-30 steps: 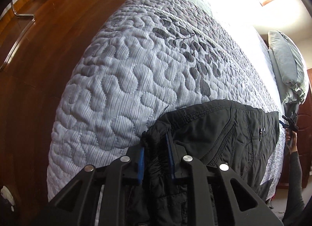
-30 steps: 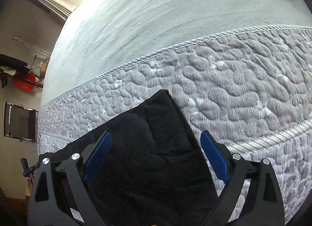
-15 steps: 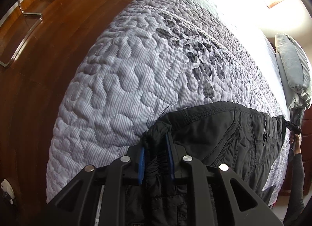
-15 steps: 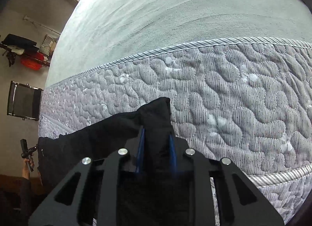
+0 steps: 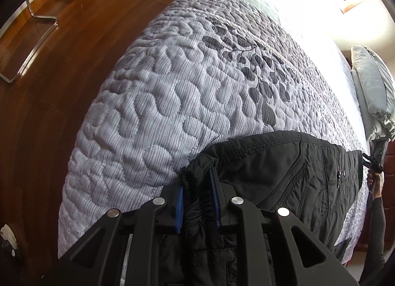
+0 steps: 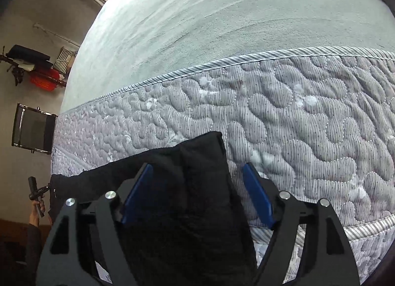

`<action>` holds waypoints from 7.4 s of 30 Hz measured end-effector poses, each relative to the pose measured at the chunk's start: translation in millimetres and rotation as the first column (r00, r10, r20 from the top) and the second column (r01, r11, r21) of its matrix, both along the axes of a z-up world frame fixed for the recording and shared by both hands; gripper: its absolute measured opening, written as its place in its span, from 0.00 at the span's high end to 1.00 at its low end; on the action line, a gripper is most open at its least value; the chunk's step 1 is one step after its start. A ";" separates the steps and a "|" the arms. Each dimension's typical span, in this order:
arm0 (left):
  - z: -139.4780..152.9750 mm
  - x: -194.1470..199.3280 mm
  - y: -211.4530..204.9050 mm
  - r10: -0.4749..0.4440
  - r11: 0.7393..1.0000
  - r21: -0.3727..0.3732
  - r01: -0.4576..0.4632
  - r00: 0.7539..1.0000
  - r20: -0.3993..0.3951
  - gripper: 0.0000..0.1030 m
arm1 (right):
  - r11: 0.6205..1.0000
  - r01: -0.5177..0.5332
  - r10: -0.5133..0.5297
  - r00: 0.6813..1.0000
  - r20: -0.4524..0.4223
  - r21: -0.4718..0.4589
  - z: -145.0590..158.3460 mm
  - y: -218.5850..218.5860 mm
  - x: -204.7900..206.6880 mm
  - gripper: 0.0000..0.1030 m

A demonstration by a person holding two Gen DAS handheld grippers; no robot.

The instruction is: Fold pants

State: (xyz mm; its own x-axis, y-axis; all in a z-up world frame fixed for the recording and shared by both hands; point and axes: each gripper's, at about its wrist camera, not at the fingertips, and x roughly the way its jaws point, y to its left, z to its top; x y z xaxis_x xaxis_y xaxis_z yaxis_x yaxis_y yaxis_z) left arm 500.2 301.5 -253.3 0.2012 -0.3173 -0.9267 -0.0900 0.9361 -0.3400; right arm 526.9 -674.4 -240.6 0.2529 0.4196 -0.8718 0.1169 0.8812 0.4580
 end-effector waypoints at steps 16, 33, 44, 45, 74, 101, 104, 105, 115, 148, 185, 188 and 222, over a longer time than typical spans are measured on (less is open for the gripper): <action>66.6 -18.3 -9.3 0.023 1.000 0.011 -0.025 0.990 0.139 0.86 | 0.997 0.066 -0.058 0.988 0.141 -0.050 88.6 -7.1 -62.2 0.92; 159.1 -79.7 -36.8 -0.024 0.997 -0.060 0.044 0.955 0.296 0.86 | 0.984 0.162 -0.142 0.962 0.233 -0.072 180.8 -21.7 -217.1 0.93; 198.6 -141.7 -46.3 -0.050 0.994 -0.074 0.081 0.935 0.351 0.86 | 0.977 0.194 -0.163 0.947 0.276 -0.089 189.3 -18.7 -315.3 0.93; 201.1 -148.7 -46.5 -0.051 0.994 -0.074 0.083 0.934 0.354 0.86 | 0.977 0.193 -0.160 0.947 0.278 -0.094 189.1 -17.9 -322.1 0.93; 176.6 -312.1 -4.4 0.028 0.985 -0.171 0.038 0.930 0.366 0.85 | 0.936 0.188 -0.044 0.901 0.431 -0.299 186.9 27.2 -482.4 0.94; 58.8 -388.9 36.3 0.207 0.974 -0.140 -0.180 0.954 0.216 0.74 | 0.800 0.091 0.217 0.878 0.427 -0.593 185.7 104.4 -545.0 0.93; 74.1 -407.2 50.1 0.323 0.946 -0.114 -0.303 0.906 0.274 0.66 | 0.738 0.078 0.299 0.853 0.428 -0.670 197.1 118.0 -541.0 0.93; 81.6 -413.2 50.6 0.343 0.939 -0.085 -0.333 0.889 0.304 0.66 | 0.707 0.078 0.335 0.839 0.429 -0.703 200.9 125.1 -541.1 0.93; 95.4 -387.0 -37.8 0.113 0.991 -0.102 -0.085 0.942 0.317 0.52 | 0.463 0.119 0.517 0.769 0.377 -0.878 142.8 148.5 -595.6 0.90; 44.7 -365.9 -50.3 0.029 0.998 -0.052 -0.021 0.988 0.150 0.42 | 0.551 0.693 -0.678 0.696 -0.235 0.465 64.3 39.1 -556.4 0.94; 40.7 -335.5 -13.1 0.094 0.992 -0.075 -0.097 0.995 -0.038 0.98 | 0.592 0.563 -0.688 0.726 -0.003 0.576 1.1 122.0 -607.5 0.96; 39.0 -327.2 -3.5 0.114 0.989 -0.083 -0.119 0.991 -0.067 0.98 | 0.599 0.611 -0.683 0.727 -0.068 0.518 -12.0 119.3 -604.4 0.96; 31.3 -311.0 -21.6 0.012 0.999 0.033 -0.009 0.998 -0.068 0.99 | 0.434 0.691 -0.871 0.486 0.073 0.578 10.1 63.9 -687.6 0.57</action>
State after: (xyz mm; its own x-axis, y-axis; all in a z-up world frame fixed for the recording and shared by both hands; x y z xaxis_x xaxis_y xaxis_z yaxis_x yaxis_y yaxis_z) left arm 189.2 279.9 -222.0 0.1404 -0.2848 -0.9482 -0.1218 0.9455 -0.3020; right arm -160.6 -610.5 -230.5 0.8790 0.1632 -0.4480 0.4211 0.1751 0.8899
